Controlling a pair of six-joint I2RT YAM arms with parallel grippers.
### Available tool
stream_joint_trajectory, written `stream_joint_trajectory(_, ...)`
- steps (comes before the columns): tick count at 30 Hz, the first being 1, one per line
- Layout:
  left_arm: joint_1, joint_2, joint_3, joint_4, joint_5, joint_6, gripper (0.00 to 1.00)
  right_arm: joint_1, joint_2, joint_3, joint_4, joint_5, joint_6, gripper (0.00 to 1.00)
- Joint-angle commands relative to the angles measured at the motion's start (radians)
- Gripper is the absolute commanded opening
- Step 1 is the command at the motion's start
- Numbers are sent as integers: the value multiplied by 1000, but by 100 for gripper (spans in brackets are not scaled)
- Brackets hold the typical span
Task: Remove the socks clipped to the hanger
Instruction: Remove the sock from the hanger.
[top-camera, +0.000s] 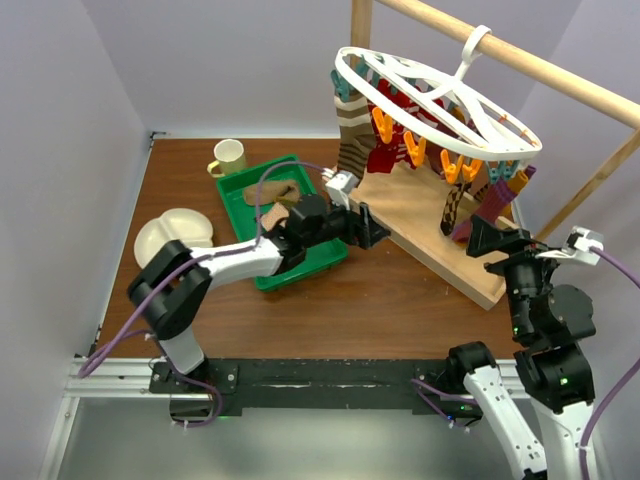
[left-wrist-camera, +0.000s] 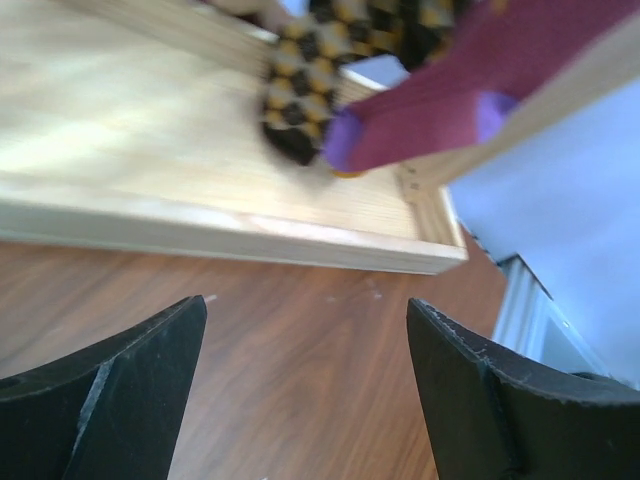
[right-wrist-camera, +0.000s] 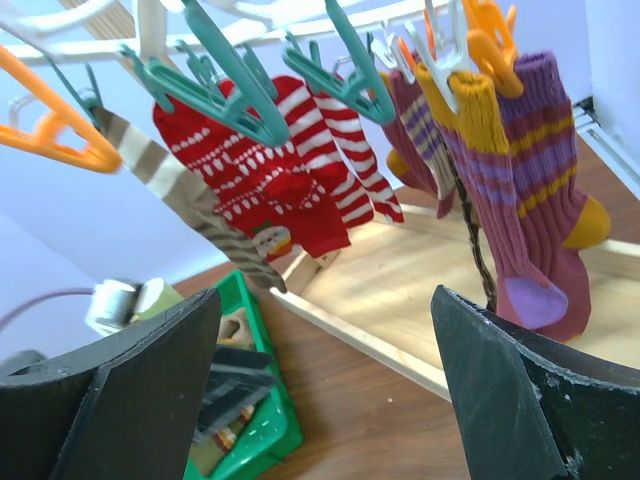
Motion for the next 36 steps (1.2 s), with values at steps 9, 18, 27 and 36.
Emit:
stream_joint_trajectory(9,-145,362,379,273,88,180,84,-3,107,138,10,-22,19,91)
stream_joint_trajectory(18,-232,580,639,242,62,263,82,0,150,184,34,-25,17,91)
stream_joint_trajectory(27,-277,777,871,242,-83,280,81,0,164,213,8,-37,4,91)
stream_joint_trajectory(36,-282,882,1009,305,-256,247,74,0,160,236,-26,-43,-9,91)
